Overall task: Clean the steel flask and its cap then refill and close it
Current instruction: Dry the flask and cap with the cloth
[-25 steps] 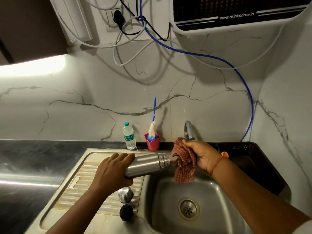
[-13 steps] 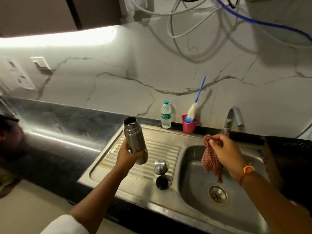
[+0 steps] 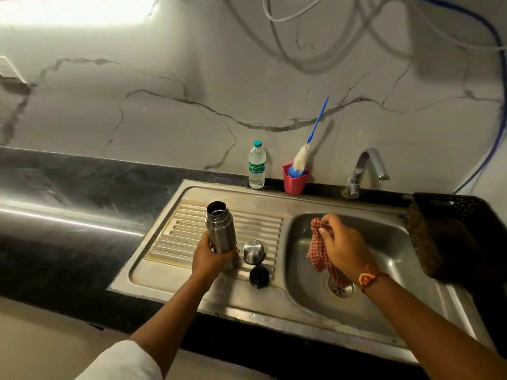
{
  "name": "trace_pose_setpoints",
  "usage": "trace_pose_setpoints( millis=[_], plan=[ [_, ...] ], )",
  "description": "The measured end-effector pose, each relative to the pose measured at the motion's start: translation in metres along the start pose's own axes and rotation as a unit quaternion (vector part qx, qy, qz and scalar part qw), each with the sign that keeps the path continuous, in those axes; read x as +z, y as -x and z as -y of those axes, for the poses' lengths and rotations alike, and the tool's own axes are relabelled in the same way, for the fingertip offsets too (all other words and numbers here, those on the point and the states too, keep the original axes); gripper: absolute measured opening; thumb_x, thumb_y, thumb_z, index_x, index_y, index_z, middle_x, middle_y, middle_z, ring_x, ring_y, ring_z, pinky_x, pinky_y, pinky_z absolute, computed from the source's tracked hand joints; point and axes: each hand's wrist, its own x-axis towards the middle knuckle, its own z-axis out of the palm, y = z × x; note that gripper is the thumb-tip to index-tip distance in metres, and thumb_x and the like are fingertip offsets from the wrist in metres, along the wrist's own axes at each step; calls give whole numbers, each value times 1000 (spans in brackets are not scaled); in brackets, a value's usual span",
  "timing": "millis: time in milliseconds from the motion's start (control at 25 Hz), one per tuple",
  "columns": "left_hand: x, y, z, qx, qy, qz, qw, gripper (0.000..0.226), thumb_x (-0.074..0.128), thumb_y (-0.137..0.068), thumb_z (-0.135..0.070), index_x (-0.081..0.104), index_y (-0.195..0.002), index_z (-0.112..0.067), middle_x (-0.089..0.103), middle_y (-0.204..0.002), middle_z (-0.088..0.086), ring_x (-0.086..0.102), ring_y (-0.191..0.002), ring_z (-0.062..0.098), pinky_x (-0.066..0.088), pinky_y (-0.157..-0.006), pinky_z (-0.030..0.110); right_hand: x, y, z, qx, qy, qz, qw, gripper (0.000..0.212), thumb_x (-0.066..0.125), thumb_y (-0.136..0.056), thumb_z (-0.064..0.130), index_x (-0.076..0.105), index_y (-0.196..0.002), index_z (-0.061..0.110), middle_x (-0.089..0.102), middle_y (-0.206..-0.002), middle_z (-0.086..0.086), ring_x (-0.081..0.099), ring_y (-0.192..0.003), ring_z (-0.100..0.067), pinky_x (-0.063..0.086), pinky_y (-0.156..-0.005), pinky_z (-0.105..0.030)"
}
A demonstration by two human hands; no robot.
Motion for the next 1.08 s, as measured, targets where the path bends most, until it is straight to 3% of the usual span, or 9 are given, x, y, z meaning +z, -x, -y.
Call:
trace_pose_setpoints(
  millis=[200,360,480,560,680,800,920,1080],
  plan=[
    [6,-1,0,7,-2,14,1000,69,94,-63,-10,57,-119,-27,68,-107,-8,65,-98,16,53,-80,32,9,5,-7,-9,43,0,999,17,42,-103,32,48,-118,25,63,-91,-1,58,-76,-17,39,-55,-26],
    [8,3,-1,3,-11,32,999,72,94,-65,-13,48,-119,-27,63,-111,-5,63,-103,21,55,-88,39,16,10,-8,-13,71,-16,997,18,43,-102,35,48,-117,26,58,-92,-5,56,-73,-18,39,-51,-21],
    [11,20,5,-11,-99,-36,994,85,96,-64,-28,40,-127,-18,46,-123,2,47,-114,20,46,-100,37,19,14,-8,-19,77,-34,996,19,46,-101,37,49,-115,25,56,-92,-5,56,-74,-18,44,-54,-23],
    [17,44,13,18,-159,-63,985,81,92,-68,-38,40,-125,-14,40,-122,3,43,-115,20,44,-99,36,21,15,-7,-17,80,-44,996,20,47,-100,38,50,-116,26,56,-92,-5,56,-74,-18,48,-57,-26],
    [28,70,23,138,-189,61,970,59,86,-76,-40,51,-120,-23,45,-125,-2,47,-118,16,45,-102,31,24,17,-6,-24,84,-58,995,21,46,-100,40,50,-117,27,55,-91,-4,56,-73,-18,48,-57,-25],
    [39,64,26,231,-320,165,904,68,79,-82,-47,53,-140,-22,40,-147,3,37,-135,22,33,-116,35,26,20,-5,-44,95,-74,992,24,44,-100,43,50,-117,28,57,-87,-5,58,-73,-19,54,-56,-30],
    [50,56,22,242,-382,191,871,74,75,-84,-50,47,-148,-25,35,-156,8,32,-142,29,27,-120,37,25,24,-4,-59,96,-76,991,27,41,-99,47,51,-118,31,58,-85,-3,58,-75,-19,57,-58,-35],
    [57,49,15,204,-371,223,878,67,77,-85,-37,49,-144,-25,49,-144,8,44,-133,28,35,-112,34,21,28,-5,-48,51,-66,995,24,52,-98,42,60,-117,30,55,-81,5,60,-75,-17,58,-62,-35]
  ],
)
